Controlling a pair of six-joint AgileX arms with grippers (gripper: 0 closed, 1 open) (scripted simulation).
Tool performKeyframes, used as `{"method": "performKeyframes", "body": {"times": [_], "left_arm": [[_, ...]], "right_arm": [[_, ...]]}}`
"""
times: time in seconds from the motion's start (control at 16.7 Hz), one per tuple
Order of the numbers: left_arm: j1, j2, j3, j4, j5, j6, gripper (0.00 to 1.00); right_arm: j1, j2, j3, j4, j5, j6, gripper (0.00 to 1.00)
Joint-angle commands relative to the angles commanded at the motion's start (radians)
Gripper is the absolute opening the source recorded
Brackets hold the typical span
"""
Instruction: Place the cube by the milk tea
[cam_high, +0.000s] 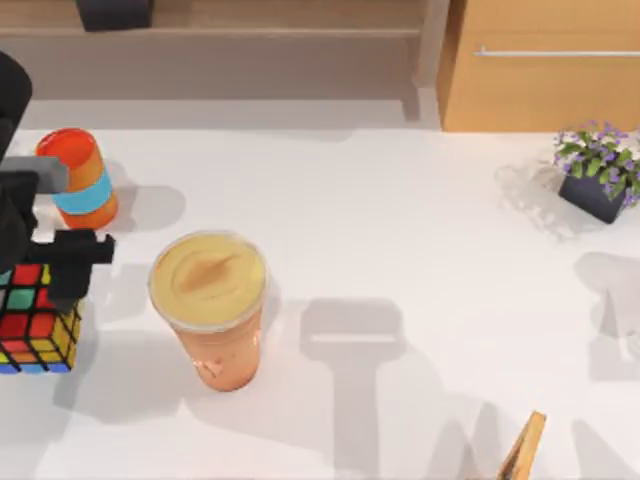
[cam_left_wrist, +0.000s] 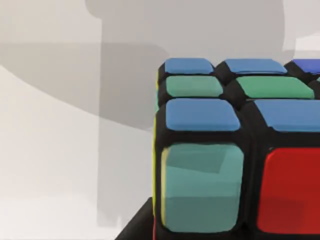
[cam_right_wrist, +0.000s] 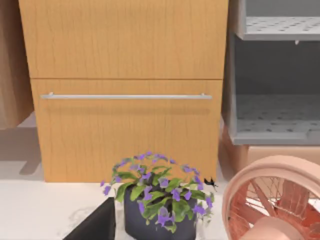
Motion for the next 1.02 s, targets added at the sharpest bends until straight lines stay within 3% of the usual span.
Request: {"method": "performKeyframes", "body": {"times": [0.96, 1.02], "left_arm": [[-0.031, 0.049, -0.057, 0.072, 0.015, 0.001, 0.00], [-0.031, 0.049, -0.057, 0.072, 0.015, 0.001, 0.08]], "right_arm": [[0.000, 0.000, 0.000, 0.000, 0.000, 0.000, 1.00], [0.000, 0.000, 0.000, 0.000, 0.000, 0.000, 1.00]]}}
